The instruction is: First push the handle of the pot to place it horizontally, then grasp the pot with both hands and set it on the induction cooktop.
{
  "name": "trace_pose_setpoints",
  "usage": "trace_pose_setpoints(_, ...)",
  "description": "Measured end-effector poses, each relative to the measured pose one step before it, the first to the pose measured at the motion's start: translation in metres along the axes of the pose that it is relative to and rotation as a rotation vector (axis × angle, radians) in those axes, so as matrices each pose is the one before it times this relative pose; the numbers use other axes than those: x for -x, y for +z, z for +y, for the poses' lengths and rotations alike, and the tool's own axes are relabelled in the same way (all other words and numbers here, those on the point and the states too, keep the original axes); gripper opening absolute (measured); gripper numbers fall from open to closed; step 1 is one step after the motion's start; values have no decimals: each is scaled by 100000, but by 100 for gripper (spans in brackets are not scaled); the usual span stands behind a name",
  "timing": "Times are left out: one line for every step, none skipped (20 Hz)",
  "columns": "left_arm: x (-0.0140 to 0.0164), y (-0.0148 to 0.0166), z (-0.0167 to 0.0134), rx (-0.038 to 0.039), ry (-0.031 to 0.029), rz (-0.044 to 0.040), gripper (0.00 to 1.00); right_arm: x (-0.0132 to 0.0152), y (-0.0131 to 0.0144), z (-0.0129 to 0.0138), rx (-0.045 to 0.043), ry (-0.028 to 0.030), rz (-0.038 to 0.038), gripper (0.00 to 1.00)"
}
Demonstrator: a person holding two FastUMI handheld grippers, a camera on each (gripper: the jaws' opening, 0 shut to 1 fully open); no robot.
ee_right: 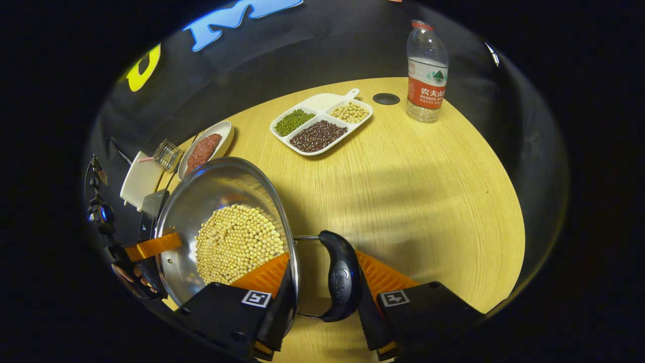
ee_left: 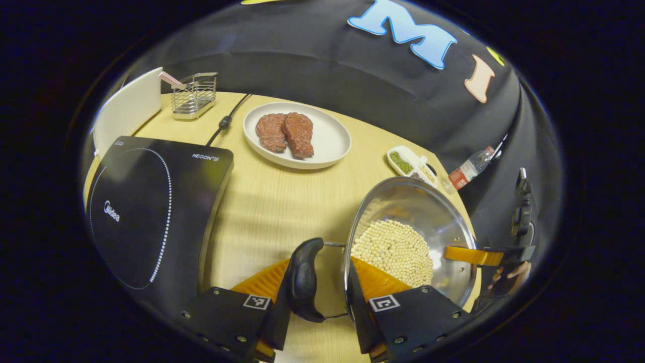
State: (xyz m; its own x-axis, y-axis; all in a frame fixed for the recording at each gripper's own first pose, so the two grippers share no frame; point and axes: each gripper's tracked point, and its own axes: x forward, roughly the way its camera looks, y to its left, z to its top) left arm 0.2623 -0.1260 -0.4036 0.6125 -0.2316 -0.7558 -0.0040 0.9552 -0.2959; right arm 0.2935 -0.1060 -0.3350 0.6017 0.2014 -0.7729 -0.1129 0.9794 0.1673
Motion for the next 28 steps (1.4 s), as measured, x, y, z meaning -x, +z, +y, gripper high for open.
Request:
trace_pose_setpoints(88,-53,-7,667,-876,-12,55,49,111,-13,1326,-756,-2173,61)
trace_pose_setpoints(-227,-11,-108,1035,-683,-160,54,34,63,85,754,-184,-1683,61)
trace_pose_setpoints(17,-7,-18,122,-653,492,57,7,-80,-2,-67,520,-244,59)
trace_pose_setpoints(85,3,22,461,-278,-114,57,-205,55,-19,-1291,236,-147,59)
trace_pose_setpoints(-67,40,-80,241,-245,177,55,50,-75,95,75,238,369,57)
trace_pose_setpoints(15,-14,34,518,-406,-230,52,223,84,-65,-266,345,-88,56)
trace_pose_setpoints(-81,47,-26,26,1,-3,50,-40,-129,62,-588,99,821,55)
trace_pose_setpoints(103,-19,66,-447,25,-376,54,-17,44,21,154,84,-39,55)
trace_pose_setpoints(-1,73,-35,-114,240,110,51,71,-77,-17,285,-191,344,55)
trace_pose_setpoints(-4,125,-11,-595,208,-544,48,92,-51,12,291,-339,77,52)
trace_pose_setpoints(54,31,-27,-779,309,-769,53,164,-72,-3,511,-686,141,55)
trace_pose_setpoints(88,-201,50,-690,153,424,52,133,-43,-17,847,-726,-82,53)
trace_pose_setpoints(75,-185,-8,413,-128,477,50,284,-49,-15,288,-587,-67,53)
trace_pose_setpoints(189,-390,-83,1162,-237,855,48,354,-157,20,442,-369,225,53)
trace_pose_setpoints(195,-306,-101,1086,-353,860,48,452,-156,-7,422,-222,-21,53)
trace_pose_setpoints(608,-305,-10,521,-167,401,46,406,-127,97,488,-241,66,53)
trace_pose_setpoints(468,-180,-70,-262,-139,98,43,562,-178,67,350,-195,132,55)
trace_pose_setpoints(655,-33,-139,-65,-194,-462,48,617,-132,163,-210,-78,-483,55)
trace_pose_setpoints(768,-64,-9,88,-96,-739,52,661,-132,255,-362,-24,-511,52)
trace_pose_setpoints(848,68,-18,-348,-57,-839,48,643,-251,278,65,7,-281,53)
trace_pose_setpoints(841,-59,76,-711,17,-345,48,744,-324,489,95,85,-270,55)
trace_pose_setpoints(960,-110,165,-240,6,-353,48,556,-214,454,-81,127,-70,55)
trace_pose_setpoints(918,-72,126,-11,-28,-187,47,692,-215,522,-172,374,-114,55)
trace_pose_setpoints(886,-55,169,51,-28,-318,43,636,-187,534,-142,351,-39,55)
trace_pose_setpoints(1000,91,121,-209,-144,-557,48,681,-59,501,178,159,-633,52)
trace_pose_setpoints(950,166,170,-369,-244,-887,48,702,-54,598,390,49,-951,52)
trace_pose_setpoints(914,198,180,-342,-404,-619,47,661,13,651,113,91,-826,53)
trace_pose_setpoints(819,263,224,-293,-351,-741,47,624,-101,589,-453,148,-295,55)
